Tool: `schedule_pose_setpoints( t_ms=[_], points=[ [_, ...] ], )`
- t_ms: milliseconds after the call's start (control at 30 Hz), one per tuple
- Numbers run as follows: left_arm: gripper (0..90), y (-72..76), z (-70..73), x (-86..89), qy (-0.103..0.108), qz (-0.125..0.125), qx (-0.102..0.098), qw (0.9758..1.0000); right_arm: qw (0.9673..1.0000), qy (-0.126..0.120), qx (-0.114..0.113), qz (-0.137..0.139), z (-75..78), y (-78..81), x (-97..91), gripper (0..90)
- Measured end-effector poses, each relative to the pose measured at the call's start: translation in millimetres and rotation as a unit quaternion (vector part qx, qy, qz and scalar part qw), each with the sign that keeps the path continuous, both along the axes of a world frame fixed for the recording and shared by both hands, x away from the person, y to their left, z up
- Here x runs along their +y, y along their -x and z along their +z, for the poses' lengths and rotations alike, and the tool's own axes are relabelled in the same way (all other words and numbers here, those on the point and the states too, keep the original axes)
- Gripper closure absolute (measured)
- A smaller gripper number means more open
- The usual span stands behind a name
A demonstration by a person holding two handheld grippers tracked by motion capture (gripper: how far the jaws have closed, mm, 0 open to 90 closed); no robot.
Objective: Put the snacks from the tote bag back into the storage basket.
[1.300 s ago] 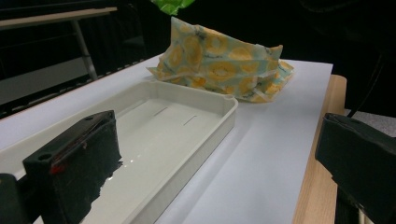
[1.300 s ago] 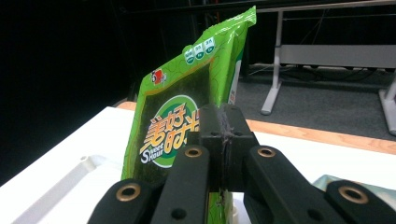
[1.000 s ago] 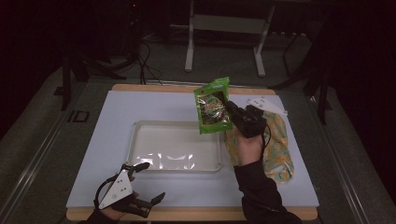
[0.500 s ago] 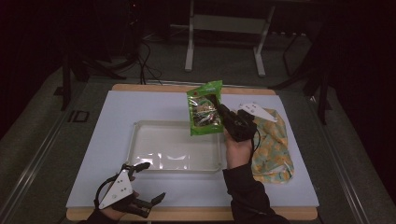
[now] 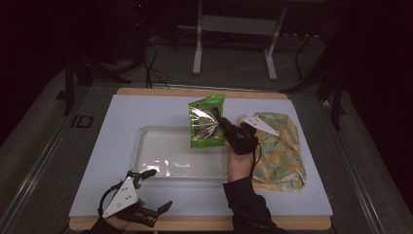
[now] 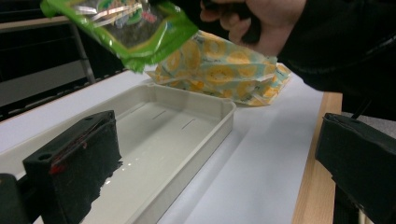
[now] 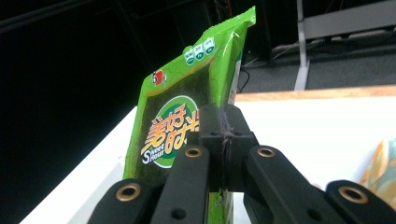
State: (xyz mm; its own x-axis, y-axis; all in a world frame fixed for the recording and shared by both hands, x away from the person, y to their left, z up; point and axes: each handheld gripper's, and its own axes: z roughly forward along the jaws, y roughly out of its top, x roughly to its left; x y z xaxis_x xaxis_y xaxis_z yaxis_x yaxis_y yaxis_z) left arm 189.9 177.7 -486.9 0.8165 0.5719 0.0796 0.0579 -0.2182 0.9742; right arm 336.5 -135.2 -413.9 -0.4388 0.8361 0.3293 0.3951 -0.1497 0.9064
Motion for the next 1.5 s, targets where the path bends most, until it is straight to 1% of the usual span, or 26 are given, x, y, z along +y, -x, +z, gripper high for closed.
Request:
schedule_pose_setpoints(
  t_ms=[167, 367, 433, 467, 533, 600, 700, 767, 800, 833, 867, 933, 1033, 1200, 1333, 1500],
  points=[
    [0.4, -0.2, -0.1, -0.6, 0.000, -0.002, 0.000, 1.0000, 0.9999, 0.003, 0.015, -0.001, -15.1, -0.1, 3.8, 89.4],
    [0.4, -0.4, 0.4, 0.8, -0.001, 0.001, -0.002, 1.0000, 0.9994, -0.004, 0.035, -0.006, -33.8, -1.9, 4.0, 89.4],
    [0.4, -0.5, 0.2, 0.3, 0.000, 0.001, -0.002, 1.0000, 0.9993, -0.002, 0.037, -0.007, -39.0, -1.9, 4.5, 89.4],
    [0.4, -0.6, 0.1, 0.1, -0.001, 0.000, -0.002, 1.0000, 0.9990, 0.000, 0.043, -0.008, -44.7, -1.7, 4.1, 89.4],
    [0.4, -0.5, 0.0, -0.4, -0.001, 0.000, -0.002, 1.0000, 0.9989, 0.001, 0.047, -0.007, -47.5, -1.6, 4.2, 89.3],
    [0.4, -0.5, 0.0, -0.5, -0.001, 0.000, -0.002, 1.0000, 0.9985, 0.001, 0.054, -0.008, -53.3, 1.6, 2.9, 89.3],
    [0.4, -0.5, 0.3, -0.6, 0.000, 0.000, -0.002, 1.0000, 0.9984, 0.012, 0.053, -0.014, -61.6, 10.4, 2.5, 89.3],
    [0.4, -0.5, 0.4, -1.0, -0.001, 0.000, -0.003, 1.0000, 0.9980, 0.016, 0.060, -0.013, -68.4, 13.3, 2.7, 89.3],
    [0.4, -0.4, 0.5, -1.2, -0.002, -0.001, -0.003, 1.0000, 0.9976, 0.024, 0.064, -0.014, -74.8, 16.0, 3.8, 89.3],
    [0.4, -0.2, 0.6, -1.3, -0.004, -0.001, -0.004, 1.0000, 0.9976, 0.024, 0.064, -0.014, -74.8, 16.0, 3.8, 89.3],
    [0.4, -0.2, 0.7, -1.4, -0.004, -0.001, -0.005, 1.0000, 0.9972, 0.027, 0.068, -0.011, -77.7, 16.9, 4.8, 89.3],
    [0.4, -0.2, 0.7, -1.4, -0.003, -0.001, -0.005, 1.0000, 0.9968, 0.037, 0.070, -0.010, -82.3, 18.7, 6.4, 89.3],
    [0.4, -0.7, 0.7, -1.9, -0.002, -0.002, -0.004, 1.0000, 0.9964, 0.045, 0.071, -0.012, -86.5, 20.2, 6.9, 89.3],
    [0.4, -0.5, 0.6, -2.1, -0.002, -0.003, -0.004, 1.0000, 0.9958, 0.045, 0.078, -0.017, -93.3, 22.6, 7.2, 89.3],
    [0.4, -0.3, 0.6, -2.0, -0.001, -0.004, -0.004, 1.0000, 0.9952, 0.049, 0.084, -0.014, -97.3, 23.1, 7.3, 89.2],
    [0.4, -0.5, 0.7, -1.7, -0.002, -0.003, -0.005, 1.0000, 0.9943, 0.051, 0.092, -0.020, -102.3, 24.9, 6.0, 89.2]
  ],
)
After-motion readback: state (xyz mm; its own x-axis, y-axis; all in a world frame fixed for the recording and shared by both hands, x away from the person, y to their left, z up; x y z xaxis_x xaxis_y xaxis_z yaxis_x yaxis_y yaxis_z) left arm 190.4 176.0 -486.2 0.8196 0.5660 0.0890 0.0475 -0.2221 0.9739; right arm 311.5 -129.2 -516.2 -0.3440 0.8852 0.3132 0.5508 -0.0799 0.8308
